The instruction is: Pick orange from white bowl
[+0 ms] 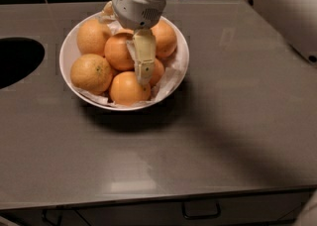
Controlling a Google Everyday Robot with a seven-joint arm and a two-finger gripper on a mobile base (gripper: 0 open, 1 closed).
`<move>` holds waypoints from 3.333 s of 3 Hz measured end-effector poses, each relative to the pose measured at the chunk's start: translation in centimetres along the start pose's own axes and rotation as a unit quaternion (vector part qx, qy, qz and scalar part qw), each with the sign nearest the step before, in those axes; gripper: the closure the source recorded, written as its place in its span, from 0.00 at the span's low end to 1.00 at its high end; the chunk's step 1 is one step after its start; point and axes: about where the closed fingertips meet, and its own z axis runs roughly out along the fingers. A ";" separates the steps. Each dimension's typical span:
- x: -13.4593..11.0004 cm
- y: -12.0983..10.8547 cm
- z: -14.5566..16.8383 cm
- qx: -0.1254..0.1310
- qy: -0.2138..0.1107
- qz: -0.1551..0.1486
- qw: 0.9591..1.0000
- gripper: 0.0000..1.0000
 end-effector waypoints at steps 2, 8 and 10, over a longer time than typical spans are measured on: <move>0.1 -0.2 -0.2 -0.002 0.006 -0.002 1.000 0.01; 1.1 0.3 0.5 -0.022 0.010 0.000 1.000 0.21; 1.3 0.1 0.7 -0.023 0.012 -0.001 1.000 0.27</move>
Offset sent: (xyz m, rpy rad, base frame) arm 0.0038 -0.0076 0.0012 -0.0372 0.0036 -0.0048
